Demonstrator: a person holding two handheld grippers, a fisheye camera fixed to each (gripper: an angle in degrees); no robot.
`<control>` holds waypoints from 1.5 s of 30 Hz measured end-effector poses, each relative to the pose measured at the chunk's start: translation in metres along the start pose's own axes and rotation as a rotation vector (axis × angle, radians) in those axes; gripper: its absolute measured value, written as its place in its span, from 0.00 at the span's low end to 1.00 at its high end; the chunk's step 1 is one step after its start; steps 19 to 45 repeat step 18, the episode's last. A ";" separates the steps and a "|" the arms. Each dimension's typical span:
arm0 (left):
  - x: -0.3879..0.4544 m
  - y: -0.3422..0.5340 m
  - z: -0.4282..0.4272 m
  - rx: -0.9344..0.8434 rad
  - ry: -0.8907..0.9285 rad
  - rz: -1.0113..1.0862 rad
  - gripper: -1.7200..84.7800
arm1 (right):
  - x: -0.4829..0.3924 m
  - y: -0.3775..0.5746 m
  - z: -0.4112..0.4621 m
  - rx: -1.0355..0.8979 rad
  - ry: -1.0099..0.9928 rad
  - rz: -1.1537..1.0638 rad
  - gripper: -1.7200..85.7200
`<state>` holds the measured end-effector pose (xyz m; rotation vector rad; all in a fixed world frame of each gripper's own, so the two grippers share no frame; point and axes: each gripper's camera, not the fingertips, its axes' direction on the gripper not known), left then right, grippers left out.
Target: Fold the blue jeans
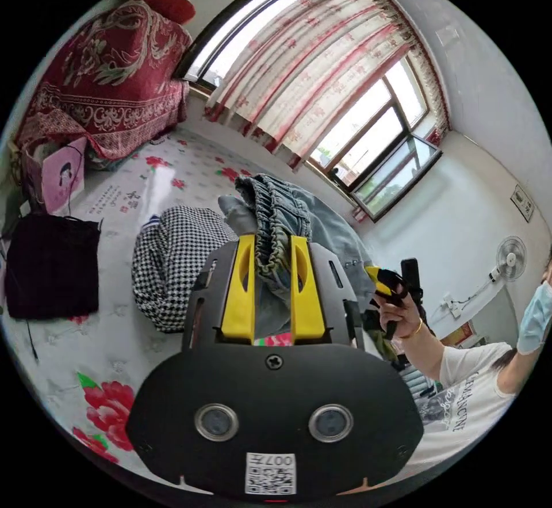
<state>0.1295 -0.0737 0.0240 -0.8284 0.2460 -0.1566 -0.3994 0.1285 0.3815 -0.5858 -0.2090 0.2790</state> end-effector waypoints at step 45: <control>0.172 0.480 0.150 -0.734 -0.237 0.013 0.09 | 0.117 0.372 -0.023 -0.583 0.973 0.161 0.06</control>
